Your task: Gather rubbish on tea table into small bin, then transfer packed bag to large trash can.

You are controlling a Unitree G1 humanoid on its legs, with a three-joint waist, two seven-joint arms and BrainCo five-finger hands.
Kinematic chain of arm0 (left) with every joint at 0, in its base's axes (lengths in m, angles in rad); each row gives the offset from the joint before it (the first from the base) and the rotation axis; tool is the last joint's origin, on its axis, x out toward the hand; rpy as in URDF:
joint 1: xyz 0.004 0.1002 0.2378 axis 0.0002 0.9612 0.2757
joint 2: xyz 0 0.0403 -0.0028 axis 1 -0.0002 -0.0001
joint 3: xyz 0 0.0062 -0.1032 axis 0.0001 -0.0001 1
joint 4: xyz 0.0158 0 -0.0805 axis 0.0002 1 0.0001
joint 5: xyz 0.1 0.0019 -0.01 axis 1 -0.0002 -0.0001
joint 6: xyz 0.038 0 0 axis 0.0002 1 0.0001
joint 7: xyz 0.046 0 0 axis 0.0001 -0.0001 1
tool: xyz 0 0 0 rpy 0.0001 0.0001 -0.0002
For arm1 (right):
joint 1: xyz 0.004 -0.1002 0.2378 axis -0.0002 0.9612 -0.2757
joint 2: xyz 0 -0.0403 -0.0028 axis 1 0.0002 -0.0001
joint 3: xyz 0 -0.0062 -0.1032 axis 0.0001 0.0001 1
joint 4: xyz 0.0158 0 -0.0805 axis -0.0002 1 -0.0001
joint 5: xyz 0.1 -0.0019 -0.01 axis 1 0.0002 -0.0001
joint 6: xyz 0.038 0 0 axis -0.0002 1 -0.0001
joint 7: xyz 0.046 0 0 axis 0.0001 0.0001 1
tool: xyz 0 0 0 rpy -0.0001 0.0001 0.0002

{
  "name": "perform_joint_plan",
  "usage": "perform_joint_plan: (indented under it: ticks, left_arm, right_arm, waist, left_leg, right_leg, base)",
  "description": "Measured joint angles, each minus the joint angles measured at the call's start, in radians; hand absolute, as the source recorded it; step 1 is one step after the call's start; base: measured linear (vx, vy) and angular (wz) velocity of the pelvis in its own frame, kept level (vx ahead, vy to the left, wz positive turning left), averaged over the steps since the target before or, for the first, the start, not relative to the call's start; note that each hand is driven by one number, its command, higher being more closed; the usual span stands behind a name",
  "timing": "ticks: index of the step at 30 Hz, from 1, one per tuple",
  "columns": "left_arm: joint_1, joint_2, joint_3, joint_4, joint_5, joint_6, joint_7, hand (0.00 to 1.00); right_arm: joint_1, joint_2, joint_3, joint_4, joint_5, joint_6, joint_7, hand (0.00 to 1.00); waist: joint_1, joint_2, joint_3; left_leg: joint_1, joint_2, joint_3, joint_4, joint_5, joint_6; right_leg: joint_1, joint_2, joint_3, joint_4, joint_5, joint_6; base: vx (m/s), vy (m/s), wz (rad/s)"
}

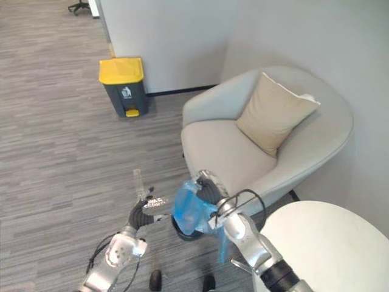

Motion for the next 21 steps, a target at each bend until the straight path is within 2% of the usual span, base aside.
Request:
perform_joint_plan:
  ticks: [4, 6, 9, 15, 21]
  left_arm:
    - [-0.028, 0.003, -0.029, -0.033, 0.063, 0.0, 0.005, 0.0]
    - [-0.059, 0.012, -0.051, -0.04, 0.126, 0.0, 0.005, 0.0]
    - [-0.093, 0.033, -0.083, -0.046, 0.157, -0.001, 0.002, 0.0]
    - [-0.14, 0.092, -0.112, -0.071, 0.167, -0.035, -0.026, 0.0]
    - [-0.149, 0.129, -0.139, -0.071, 0.168, -0.043, -0.046, 0.0]
  right_arm:
    - [-0.012, 0.011, 0.015, 0.0, 0.029, 0.0, 0.003, 1.0]
    - [-0.049, 0.012, 0.04, 0.0, 0.032, 0.0, 0.011, 1.0]
    - [-0.068, 0.023, 0.063, 0.0, 0.046, 0.0, 0.018, 1.0]
    - [-0.11, 0.03, 0.107, -0.001, 0.07, 0.0, 0.032, 1.0]
    - [-0.158, 0.03, 0.149, -0.001, 0.111, 0.0, 0.046, 1.0]
  waist:
    - [-0.002, 0.0, -0.007]
    - [-0.009, 0.002, -0.008]
    - [-0.021, 0.001, -0.024]
    - [-0.028, 0.0, -0.03]
    - [-0.032, 0.0, -0.03]
  left_leg:
    - [0.002, 0.0, 0.007, 0.0, 0.0, 0.0]
    - [0.004, 0.001, 0.016, 0.0, 0.0, 0.0]
    - [0.005, 0.001, 0.019, 0.0, 0.0, 0.0]
    - [0.011, 0.002, 0.028, 0.0, 0.0, 0.0]
    - [0.011, 0.001, 0.028, 0.0, 0.0, 0.0]
  right_leg:
    - [0.0, 0.0, 0.008, -0.002, 0.006, -0.002]
    - [-0.002, 0.001, 0.017, -0.004, 0.012, -0.003]
    - [-0.003, 0.001, 0.02, -0.005, 0.013, -0.003]
    - [-0.002, 0.002, 0.03, -0.005, 0.017, -0.003]
    - [-0.002, 0.002, 0.03, -0.008, 0.018, -0.003]
  base:
    - [-0.02, 0.003, -0.06]
    - [-0.04, 0.007, -0.11]
    - [-0.02, 0.004, -0.03]
    - [-0.01, 0.002, -0.04]
    - [0.0, 0.0, 0.0]
